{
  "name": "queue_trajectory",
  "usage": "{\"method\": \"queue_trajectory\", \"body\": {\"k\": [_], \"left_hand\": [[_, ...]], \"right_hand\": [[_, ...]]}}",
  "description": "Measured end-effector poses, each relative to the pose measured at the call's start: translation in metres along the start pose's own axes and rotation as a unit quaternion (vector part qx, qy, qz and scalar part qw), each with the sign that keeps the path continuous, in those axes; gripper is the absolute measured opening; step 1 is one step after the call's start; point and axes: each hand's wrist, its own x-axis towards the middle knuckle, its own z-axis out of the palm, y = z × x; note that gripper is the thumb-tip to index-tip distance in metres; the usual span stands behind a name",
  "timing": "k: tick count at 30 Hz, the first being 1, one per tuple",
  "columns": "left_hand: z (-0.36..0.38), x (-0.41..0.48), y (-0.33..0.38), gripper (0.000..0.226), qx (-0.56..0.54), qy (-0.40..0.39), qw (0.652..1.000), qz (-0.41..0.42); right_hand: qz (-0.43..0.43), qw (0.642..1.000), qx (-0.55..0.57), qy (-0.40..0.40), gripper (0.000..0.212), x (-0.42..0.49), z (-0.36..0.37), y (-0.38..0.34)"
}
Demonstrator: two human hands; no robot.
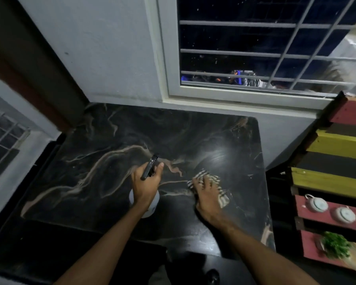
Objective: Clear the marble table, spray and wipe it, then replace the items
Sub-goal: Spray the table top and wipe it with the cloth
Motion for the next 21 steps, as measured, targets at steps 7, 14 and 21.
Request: {"method": "queue_trajectory", "body": {"k": [7,14,21], "left_hand": [[-0.014,0.050,-0.039,0.044,-0.009,0.009,1.000,-0.014],[-0.023,0.145,-0.100,0.042,-0.025,0.006,0.999,-0.037],[-0.023,0.210,-0.115,0.044,-0.031,0.020,0.999,-0.015]], "right_hand": [[0.186,0.970,0.035,0.154,0.068,0.084,-0.024,0.026],[0.269,0.947,0.002,0.173,0.063,0.234,-0.030,-0.001],[0.128,0.983,-0.070,0.115,0.060,0.337,-0.037,-0.031]]}}
